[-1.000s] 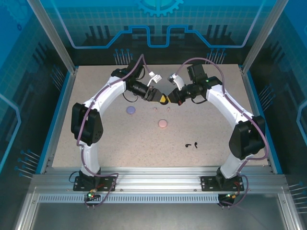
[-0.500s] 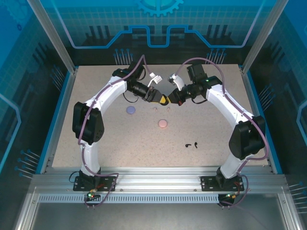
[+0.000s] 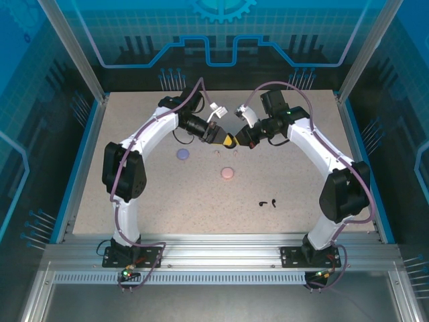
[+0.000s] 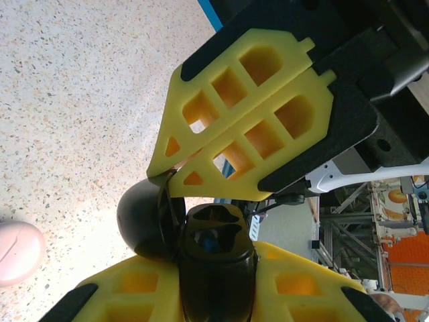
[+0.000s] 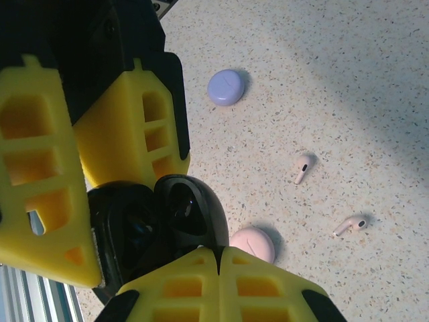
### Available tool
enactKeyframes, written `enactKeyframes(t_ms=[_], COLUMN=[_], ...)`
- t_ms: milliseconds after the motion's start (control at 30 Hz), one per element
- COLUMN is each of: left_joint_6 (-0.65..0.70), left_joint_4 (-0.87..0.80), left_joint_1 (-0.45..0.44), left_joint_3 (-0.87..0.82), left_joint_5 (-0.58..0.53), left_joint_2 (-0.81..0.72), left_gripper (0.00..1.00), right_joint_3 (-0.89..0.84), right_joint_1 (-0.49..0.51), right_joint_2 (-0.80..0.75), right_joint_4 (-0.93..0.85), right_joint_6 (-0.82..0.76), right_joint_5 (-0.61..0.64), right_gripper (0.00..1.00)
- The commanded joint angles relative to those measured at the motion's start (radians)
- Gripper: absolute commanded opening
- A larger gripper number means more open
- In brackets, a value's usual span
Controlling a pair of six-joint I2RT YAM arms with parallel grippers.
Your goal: Insert wireless bluetooth earbuds into charging case
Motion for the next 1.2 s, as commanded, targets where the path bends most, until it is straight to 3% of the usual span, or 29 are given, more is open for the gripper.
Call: enactKeyframes(t_ms=[0,133,233,333,467,833,1167], left_joint_6=[0.025,-0.004,-0.048,-0.114,-0.202,-0.453,-0.378], left_joint_4=[-0.007,0.059,0.150,0.289,0.493,1.287,1.551], left_joint_1=[-0.014,-0.014,-0.007,0.008,0.021,0.016,-0.110], left_joint_3=[0.016,-0.033,-0.101,-0.194,-0.337,-0.854,-1.050], left_joint_5=[0.025,-0.001,-0.039,-0.074,-0.153,-0.473,-0.818], left_joint_2=[0.008,-0.025,-0.071,-0.135,-0.236,-0.563,-0.697], left_gripper=[0.01,0.00,0.00,0.00,0.00,0.00,0.00], right_joint_3=[0.054,0.078,0.097,0.095,0.051,-0.313,-0.600], right_joint_1=[0.017,0.002,-0.025,-0.062,-0.113,-0.093,0.110], right_joint_2=[0.013,0.003,-0.024,-0.071,-0.142,-0.343,-0.457], right_joint_4=[-0.008,-0.010,-0.019,-0.021,-0.020,0.026,-0.026], right_joint_6=[0.009,0.046,0.093,0.155,0.267,0.586,0.824], right_joint_5=[-0.014,0.006,0.011,0.018,0.062,0.297,0.560], right_gripper=[0.00,0.08,0.30,0.47,0.61,0.67,0.67])
